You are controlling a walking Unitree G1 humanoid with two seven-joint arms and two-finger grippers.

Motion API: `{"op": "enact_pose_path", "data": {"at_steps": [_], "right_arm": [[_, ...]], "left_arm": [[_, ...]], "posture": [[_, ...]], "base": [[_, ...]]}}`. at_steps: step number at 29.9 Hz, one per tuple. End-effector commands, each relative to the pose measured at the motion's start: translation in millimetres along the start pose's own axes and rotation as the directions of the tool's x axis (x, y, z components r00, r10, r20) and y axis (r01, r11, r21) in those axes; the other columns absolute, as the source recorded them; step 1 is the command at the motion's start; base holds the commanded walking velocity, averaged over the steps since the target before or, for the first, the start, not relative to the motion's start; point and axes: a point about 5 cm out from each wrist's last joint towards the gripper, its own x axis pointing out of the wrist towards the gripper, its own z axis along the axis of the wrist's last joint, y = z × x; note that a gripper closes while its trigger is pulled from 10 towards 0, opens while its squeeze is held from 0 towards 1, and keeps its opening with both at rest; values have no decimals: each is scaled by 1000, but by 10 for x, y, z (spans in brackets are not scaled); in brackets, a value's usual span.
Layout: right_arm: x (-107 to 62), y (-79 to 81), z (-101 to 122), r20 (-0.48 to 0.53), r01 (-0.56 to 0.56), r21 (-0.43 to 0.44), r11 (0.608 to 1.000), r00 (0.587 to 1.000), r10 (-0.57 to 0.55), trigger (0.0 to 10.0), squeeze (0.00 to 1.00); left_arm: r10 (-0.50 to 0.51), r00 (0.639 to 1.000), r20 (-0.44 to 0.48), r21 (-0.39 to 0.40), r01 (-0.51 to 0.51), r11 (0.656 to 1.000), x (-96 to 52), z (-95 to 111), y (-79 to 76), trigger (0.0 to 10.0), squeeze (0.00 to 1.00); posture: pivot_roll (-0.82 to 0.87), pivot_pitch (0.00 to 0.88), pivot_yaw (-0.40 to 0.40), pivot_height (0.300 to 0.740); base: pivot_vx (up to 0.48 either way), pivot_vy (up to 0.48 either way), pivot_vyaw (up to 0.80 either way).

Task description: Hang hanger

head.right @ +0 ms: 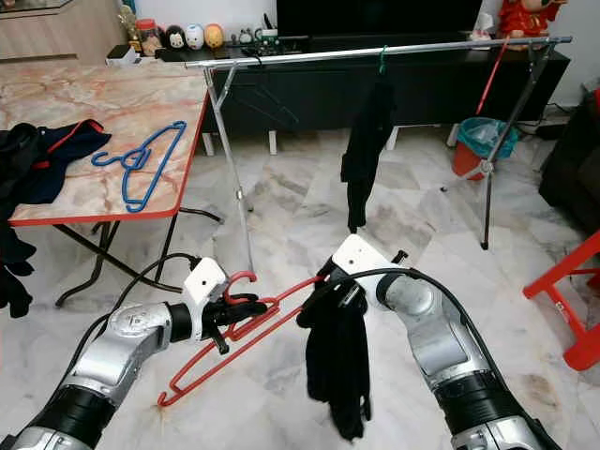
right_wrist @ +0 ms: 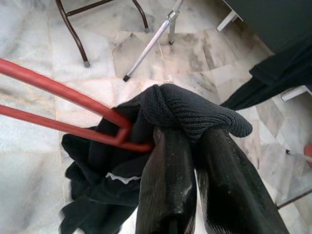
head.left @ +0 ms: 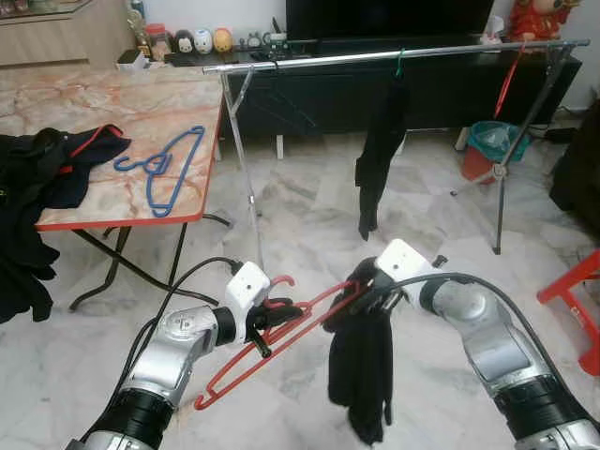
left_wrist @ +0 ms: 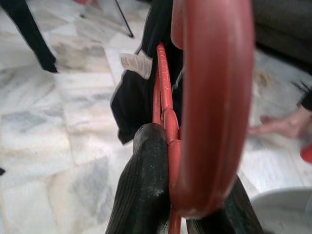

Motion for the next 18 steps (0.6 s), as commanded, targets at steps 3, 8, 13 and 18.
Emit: {"op": "enact_pose_path", "data": {"at_steps": [3, 8, 13, 18], "right_arm": [[-51, -48, 47, 13, 22, -18, 1000, 1000, -21, 10000, 0], [-60, -21, 68, 18, 11, -20, 1000, 1000, -10, 10000, 0], [-57, 3, 109, 28, 0, -23, 1000, 1000, 1, 10000, 0], [-90, 17, 207, 58, -13, -38, 999, 998, 15, 10000, 0]], "left_arm": [[33, 999, 11, 19, -33, 999, -39, 43, 39, 10000, 0], [65, 998, 24, 17, -65, 998, -59, 66, 90, 10000, 0], [62, 997, 54, -1, -62, 998, -24, 108, 74, 10000, 0], [-14, 998, 69, -21, 15, 1000, -4, 119, -28, 10000, 0]], "posture": [[7, 0, -1, 740], [8, 2, 0, 740], [9, 4, 2, 740], [7, 5, 1, 740]], "base": [[0, 0, 0], [0, 0, 0], [0, 0, 0], [0, 0, 0]]}}
